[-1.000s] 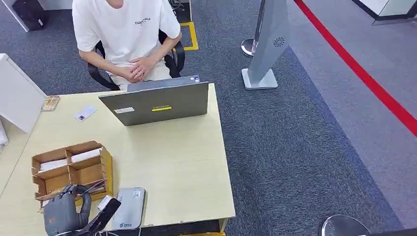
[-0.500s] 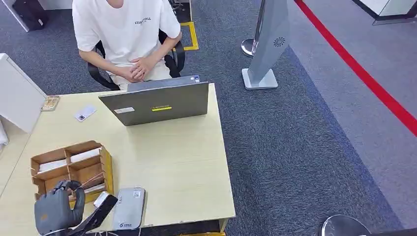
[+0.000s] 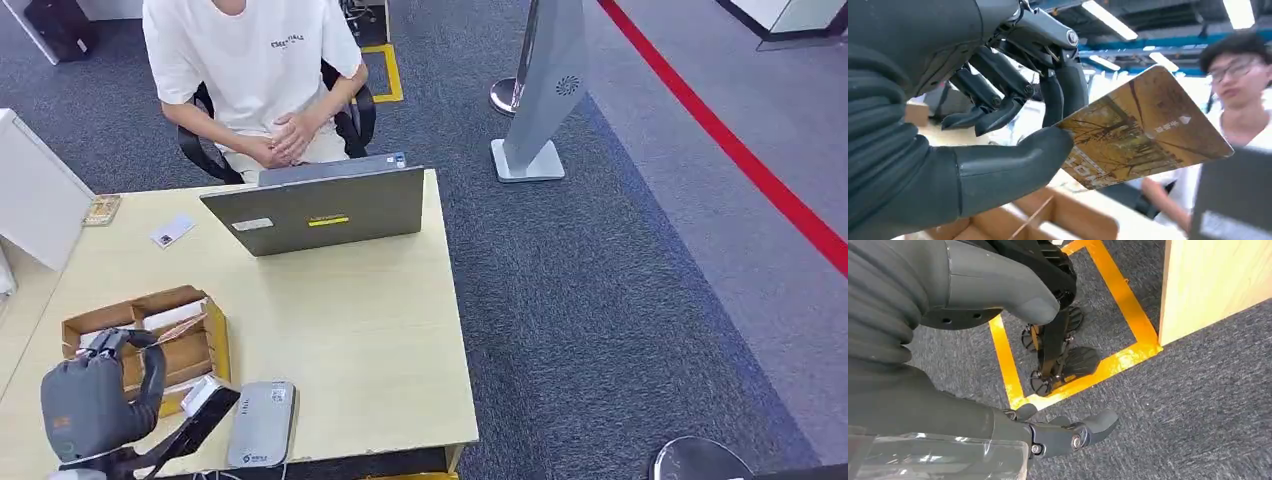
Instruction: Pass the card to the sensor for recognition and then transmit it.
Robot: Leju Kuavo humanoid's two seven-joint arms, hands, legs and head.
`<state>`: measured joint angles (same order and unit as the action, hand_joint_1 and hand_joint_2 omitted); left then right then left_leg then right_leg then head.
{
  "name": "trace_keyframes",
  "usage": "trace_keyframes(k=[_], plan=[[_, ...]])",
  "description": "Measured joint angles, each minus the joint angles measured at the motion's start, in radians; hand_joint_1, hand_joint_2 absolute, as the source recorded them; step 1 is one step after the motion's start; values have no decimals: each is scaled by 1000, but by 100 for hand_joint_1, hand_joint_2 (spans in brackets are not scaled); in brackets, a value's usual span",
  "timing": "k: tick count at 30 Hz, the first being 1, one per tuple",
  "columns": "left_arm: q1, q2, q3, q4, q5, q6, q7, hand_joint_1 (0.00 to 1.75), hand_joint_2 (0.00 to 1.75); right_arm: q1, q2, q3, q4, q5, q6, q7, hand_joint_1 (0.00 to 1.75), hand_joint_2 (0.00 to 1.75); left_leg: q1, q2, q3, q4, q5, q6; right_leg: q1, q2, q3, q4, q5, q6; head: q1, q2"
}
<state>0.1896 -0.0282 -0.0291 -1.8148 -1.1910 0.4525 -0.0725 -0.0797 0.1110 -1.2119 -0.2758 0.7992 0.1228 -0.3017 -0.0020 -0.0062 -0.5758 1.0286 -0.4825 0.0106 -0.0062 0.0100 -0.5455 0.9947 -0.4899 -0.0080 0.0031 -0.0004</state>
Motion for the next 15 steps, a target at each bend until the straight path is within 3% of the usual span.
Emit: trace_keyframes(k=[8,11,15], plan=[[-3,32,-47,-72,24,22,-1,175,175,0,0,-1,0,11,0,0,0,175,0,0,0,0,0,0,0,0,0,0,0,0,0,0],[-52,44,-37,-59,4,83,-2,175,175,-1,0,1,0,38,3,1,0,175,0,-1,0,0,1,0,0,-1,0,0,0,0,0,0],[-118,60,-15,-27,0,94,-3,175,175,-5,0,3,1,47,3,3,0,175,0,-1,1,0,1,0,0,-1,1,0,1,0,0,0]])
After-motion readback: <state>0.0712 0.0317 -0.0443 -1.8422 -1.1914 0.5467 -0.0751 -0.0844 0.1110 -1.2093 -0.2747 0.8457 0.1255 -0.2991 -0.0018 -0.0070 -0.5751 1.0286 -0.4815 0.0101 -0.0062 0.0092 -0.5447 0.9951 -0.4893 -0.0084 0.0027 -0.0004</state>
